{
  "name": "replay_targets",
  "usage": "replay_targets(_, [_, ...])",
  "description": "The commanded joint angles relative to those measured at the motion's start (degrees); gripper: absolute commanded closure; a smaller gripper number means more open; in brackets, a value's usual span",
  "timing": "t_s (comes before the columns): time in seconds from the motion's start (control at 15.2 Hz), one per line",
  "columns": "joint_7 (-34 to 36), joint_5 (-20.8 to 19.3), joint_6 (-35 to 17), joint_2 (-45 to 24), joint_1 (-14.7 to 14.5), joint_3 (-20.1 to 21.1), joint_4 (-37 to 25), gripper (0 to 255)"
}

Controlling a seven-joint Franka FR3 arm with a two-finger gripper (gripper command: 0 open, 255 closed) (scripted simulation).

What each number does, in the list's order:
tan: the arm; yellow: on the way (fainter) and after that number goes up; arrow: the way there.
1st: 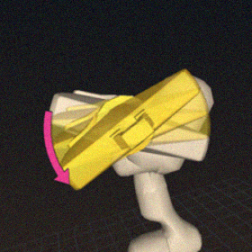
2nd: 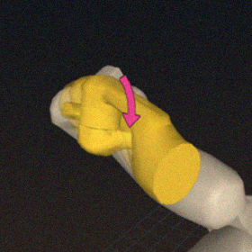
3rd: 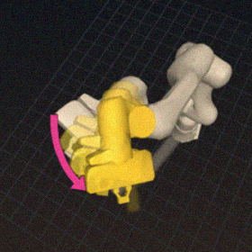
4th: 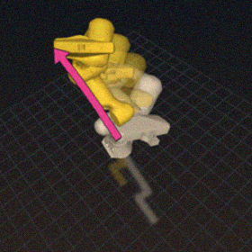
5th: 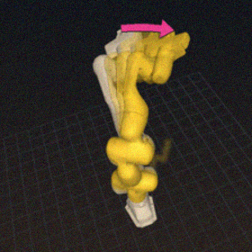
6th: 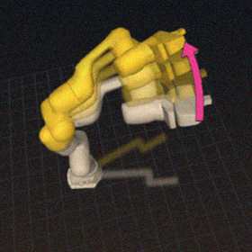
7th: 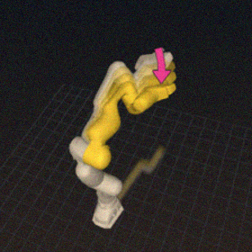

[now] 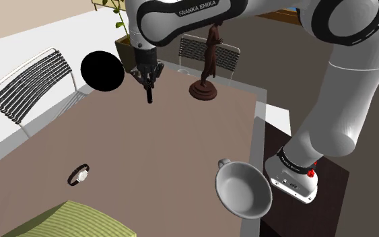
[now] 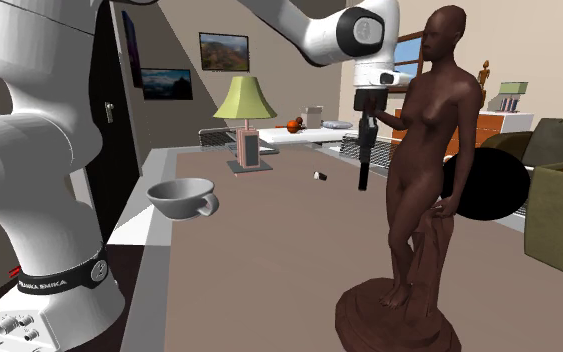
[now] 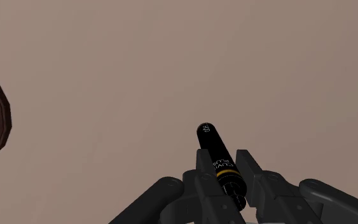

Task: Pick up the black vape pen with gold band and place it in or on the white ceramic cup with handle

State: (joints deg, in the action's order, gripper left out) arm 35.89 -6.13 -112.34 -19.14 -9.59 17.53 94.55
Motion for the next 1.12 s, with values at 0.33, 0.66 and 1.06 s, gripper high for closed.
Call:
replay_targets(0.33, [-0.3, 0.4, 4.9, 1.0, 0.0, 0.2, -3.9, 255])
replay_targets(0.66, [-0.5, 0.6, 8.2, 1.4, -0.1, 0.3, -6.8, 255])
replay_targets(1.06, [0.8, 4.7, 4.1, 14.9, 0.0, 1.9, 10.1, 255])
